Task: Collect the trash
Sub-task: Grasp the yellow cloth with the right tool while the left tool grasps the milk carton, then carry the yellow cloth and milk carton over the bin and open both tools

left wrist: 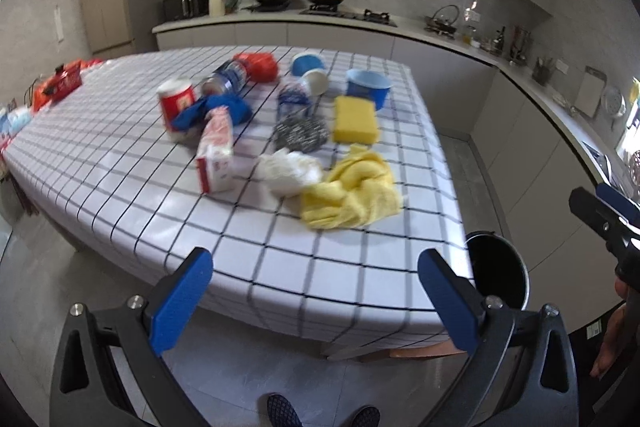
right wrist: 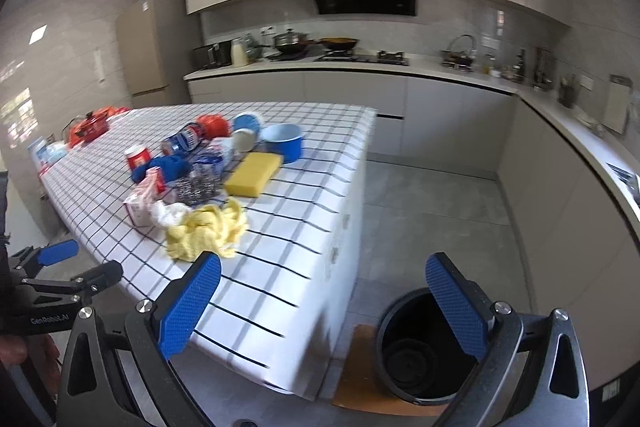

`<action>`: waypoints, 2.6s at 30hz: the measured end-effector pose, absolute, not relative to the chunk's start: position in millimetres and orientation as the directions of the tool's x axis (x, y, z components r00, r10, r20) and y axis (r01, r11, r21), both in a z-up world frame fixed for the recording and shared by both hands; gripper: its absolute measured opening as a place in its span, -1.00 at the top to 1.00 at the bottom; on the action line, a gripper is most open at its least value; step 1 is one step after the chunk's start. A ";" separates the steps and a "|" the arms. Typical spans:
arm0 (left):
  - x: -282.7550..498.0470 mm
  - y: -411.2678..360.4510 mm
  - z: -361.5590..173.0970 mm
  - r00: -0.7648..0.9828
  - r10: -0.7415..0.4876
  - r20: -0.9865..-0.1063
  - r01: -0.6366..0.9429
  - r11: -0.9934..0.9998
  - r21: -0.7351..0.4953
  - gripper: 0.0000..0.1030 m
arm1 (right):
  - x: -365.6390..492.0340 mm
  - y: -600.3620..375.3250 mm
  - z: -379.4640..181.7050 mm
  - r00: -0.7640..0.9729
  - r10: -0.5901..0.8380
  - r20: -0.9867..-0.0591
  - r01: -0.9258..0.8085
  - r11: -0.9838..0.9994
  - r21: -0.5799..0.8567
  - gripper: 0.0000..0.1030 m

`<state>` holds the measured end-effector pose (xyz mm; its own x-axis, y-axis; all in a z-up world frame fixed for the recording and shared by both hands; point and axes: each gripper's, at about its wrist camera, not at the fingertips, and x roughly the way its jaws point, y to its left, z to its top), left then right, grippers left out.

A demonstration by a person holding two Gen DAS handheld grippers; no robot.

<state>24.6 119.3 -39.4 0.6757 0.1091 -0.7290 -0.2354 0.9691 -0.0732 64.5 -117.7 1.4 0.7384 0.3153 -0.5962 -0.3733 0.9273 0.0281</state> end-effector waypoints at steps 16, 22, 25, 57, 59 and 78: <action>63.4 218.7 -93.7 0.623 0.122 -0.772 -0.290 0.953 -0.083 -0.59 | 112.9 7.3 -67.6 0.584 0.374 -0.721 -0.482 0.874 0.062 -0.59; 99.2 238.8 -101.3 0.636 0.087 -0.767 -0.275 0.954 -0.120 -0.58 | 140.9 33.9 -95.5 0.534 0.365 -0.763 -0.474 0.876 0.087 -0.31; 117.1 244.5 -101.8 0.645 0.073 -0.761 -0.266 0.955 -0.134 -0.58 | 159.6 38.8 -101.4 0.528 0.362 -0.769 -0.447 0.888 0.110 -0.13; 98.2 245.4 -53.5 0.744 0.046 -0.666 -0.191 0.971 -0.147 0.28 | 152.4 12.4 -41.8 0.658 0.398 -0.639 -0.417 0.899 0.131 0.45; 96.0 238.3 -49.0 0.751 0.039 -0.659 -0.179 0.973 -0.146 0.28 | 149.3 4.5 -38.4 0.666 0.397 -0.632 -0.411 0.902 0.133 0.45; 113.0 79.4 -33.1 0.755 -0.194 -0.627 0.128 0.980 -0.149 0.28 | 116.3 -152.4 -21.2 0.759 0.210 -0.616 -0.175 0.978 0.118 0.45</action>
<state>113.0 79.4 -33.1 0.7545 -0.1941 -0.6269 0.1281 0.9805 -0.1493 116.3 -152.4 -21.2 0.7589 0.2100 -0.6165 -0.1748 0.9775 0.1178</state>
